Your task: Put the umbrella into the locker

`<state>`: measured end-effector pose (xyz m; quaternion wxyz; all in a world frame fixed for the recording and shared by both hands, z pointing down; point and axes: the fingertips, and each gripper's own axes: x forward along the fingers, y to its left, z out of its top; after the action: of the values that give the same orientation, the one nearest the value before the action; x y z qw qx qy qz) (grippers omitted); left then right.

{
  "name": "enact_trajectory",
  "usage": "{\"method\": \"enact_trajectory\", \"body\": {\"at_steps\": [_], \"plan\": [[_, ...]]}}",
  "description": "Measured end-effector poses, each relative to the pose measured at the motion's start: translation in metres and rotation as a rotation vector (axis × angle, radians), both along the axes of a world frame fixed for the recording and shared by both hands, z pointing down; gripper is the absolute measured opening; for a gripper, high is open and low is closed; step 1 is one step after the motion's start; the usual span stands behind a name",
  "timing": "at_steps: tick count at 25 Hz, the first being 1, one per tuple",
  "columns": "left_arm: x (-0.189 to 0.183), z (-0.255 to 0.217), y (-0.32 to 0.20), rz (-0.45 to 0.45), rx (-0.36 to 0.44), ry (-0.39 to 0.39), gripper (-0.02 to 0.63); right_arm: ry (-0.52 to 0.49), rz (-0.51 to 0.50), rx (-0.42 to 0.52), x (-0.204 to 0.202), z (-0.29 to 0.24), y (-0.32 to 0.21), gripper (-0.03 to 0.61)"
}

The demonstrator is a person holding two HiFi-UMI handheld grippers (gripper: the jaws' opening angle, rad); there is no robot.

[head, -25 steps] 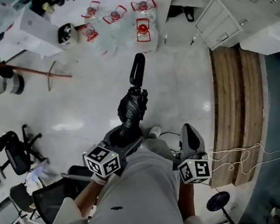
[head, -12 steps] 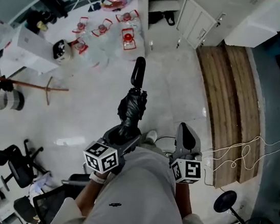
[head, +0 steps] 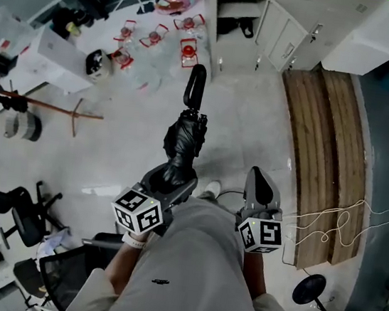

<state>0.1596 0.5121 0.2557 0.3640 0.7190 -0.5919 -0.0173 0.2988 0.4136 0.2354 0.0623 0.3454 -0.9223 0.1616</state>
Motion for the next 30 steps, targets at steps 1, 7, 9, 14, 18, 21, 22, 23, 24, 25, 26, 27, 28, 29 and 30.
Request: {"method": "enact_trajectory", "body": {"at_steps": [1,7,9,14,18,21,22,23,24,25,26,27,28,29,30], "plan": [[-0.001,-0.003,-0.001,-0.005,0.003,0.008,0.342,-0.001,-0.007,-0.004,-0.002,0.0,0.001,0.003],[-0.008,-0.006,-0.014,-0.002,0.03,0.086,0.342,0.017,-0.013,-0.002,-0.012,0.001,-0.01,0.003],[-0.015,-0.006,-0.02,0.007,0.025,0.093,0.342,0.023,0.004,0.002,-0.017,-0.001,-0.016,0.003],[-0.039,0.0,-0.03,0.005,0.024,0.137,0.344,0.052,0.023,0.0,-0.036,0.003,-0.026,0.002],[-0.061,0.003,-0.04,0.033,0.021,0.135,0.344,0.064,0.036,-0.011,-0.063,0.005,-0.037,0.003],[-0.078,0.002,-0.053,0.062,0.025,0.152,0.344,0.066,0.042,-0.011,-0.088,0.003,-0.049,0.003],[-0.085,0.001,-0.058,0.067,0.027,0.165,0.344,0.069,0.041,-0.008,-0.098,0.001,-0.053,0.002],[-0.093,0.0,-0.063,0.07,0.03,0.179,0.344,0.072,0.041,-0.003,-0.108,-0.001,-0.058,0.003],[-0.101,-0.002,-0.068,0.074,0.031,0.192,0.344,0.074,0.042,0.0,-0.118,-0.003,-0.061,0.003],[-0.109,-0.003,-0.072,0.077,0.031,0.204,0.344,0.075,0.044,0.003,-0.128,-0.005,-0.064,0.003],[-0.118,-0.003,-0.075,0.08,0.032,0.215,0.344,0.076,0.048,0.004,-0.137,-0.008,-0.066,0.002],[-0.127,-0.004,-0.078,0.083,0.034,0.224,0.344,0.078,0.051,0.006,-0.147,-0.011,-0.068,0.003],[-0.135,-0.004,-0.081,0.087,0.034,0.229,0.344,0.08,0.053,0.009,-0.156,-0.015,-0.07,0.002],[-0.144,-0.006,-0.083,0.091,0.033,0.231,0.344,0.084,0.054,0.013,-0.165,-0.018,-0.072,0.003],[-0.152,-0.007,-0.085,0.096,0.029,0.229,0.344,0.088,0.053,0.017,-0.175,-0.02,-0.073,0.003]]}}
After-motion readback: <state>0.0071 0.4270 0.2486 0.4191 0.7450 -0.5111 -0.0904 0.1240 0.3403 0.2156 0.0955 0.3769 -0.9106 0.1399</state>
